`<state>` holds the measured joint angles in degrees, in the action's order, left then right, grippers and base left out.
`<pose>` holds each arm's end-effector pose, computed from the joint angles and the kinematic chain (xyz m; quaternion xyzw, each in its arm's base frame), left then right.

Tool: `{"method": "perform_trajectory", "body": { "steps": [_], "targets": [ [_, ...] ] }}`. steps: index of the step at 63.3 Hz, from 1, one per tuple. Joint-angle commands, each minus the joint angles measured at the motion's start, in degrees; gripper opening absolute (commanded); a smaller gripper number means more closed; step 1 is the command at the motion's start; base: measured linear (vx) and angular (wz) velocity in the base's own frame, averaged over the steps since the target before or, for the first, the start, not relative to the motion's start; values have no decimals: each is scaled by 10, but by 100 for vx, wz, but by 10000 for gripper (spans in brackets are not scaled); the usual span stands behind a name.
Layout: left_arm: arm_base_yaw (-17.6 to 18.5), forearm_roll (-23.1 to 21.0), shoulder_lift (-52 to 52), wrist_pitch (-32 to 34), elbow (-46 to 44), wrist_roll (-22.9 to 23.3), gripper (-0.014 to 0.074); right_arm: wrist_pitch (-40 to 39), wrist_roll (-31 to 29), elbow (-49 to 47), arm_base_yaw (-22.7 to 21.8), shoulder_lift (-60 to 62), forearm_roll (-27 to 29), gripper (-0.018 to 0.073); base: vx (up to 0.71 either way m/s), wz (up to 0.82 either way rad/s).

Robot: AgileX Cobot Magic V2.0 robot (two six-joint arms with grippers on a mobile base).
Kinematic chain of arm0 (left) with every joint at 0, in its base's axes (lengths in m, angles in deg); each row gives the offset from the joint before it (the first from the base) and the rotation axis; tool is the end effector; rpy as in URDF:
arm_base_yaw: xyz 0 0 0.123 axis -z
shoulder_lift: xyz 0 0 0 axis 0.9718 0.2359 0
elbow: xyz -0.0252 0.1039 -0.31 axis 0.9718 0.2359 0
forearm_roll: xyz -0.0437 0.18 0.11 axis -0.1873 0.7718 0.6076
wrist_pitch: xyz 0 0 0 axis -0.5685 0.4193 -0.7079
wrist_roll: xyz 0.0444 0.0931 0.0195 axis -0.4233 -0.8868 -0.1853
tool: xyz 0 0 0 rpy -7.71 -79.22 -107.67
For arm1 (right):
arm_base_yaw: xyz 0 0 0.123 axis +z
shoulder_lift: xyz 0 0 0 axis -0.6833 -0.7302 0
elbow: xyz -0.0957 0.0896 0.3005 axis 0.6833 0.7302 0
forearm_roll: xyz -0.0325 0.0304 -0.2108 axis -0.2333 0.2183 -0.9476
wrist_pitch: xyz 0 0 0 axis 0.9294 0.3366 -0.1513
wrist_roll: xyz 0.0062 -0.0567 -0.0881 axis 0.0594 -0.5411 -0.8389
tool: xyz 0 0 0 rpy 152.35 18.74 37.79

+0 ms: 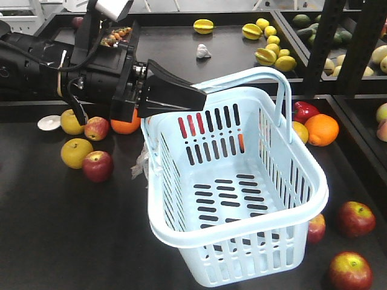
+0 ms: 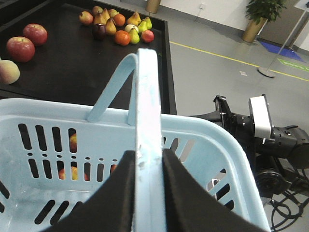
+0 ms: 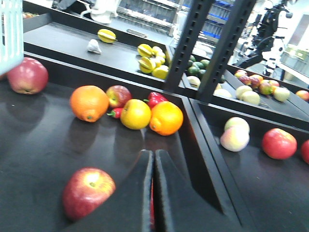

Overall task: Pick three apples into basket with both arms
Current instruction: 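Drive the base alongside the fruit table holding the basket aloft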

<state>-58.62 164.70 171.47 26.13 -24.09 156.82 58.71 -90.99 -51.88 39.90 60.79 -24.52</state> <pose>0.2646 -0.1862 0.4298 0.4401 0.6445 -0.5073 0.3655 -0.0102 0.0018 0.1840 -0.0955 0.7380 -0.1149 0.6580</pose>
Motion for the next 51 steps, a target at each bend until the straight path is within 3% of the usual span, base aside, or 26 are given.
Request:
{"method": "perform_trajectory", "body": {
  "steps": [1, 51],
  "targets": [
    [1, 25, -27, 67, -17, 4, -8, -43, -4, 1, -3, 0, -3, -3, 1, -14],
    [1, 23, -27, 67, -17, 4, -8, -43, -4, 1, -3, 0, -3, -3, 0, -2]
  ]
}}
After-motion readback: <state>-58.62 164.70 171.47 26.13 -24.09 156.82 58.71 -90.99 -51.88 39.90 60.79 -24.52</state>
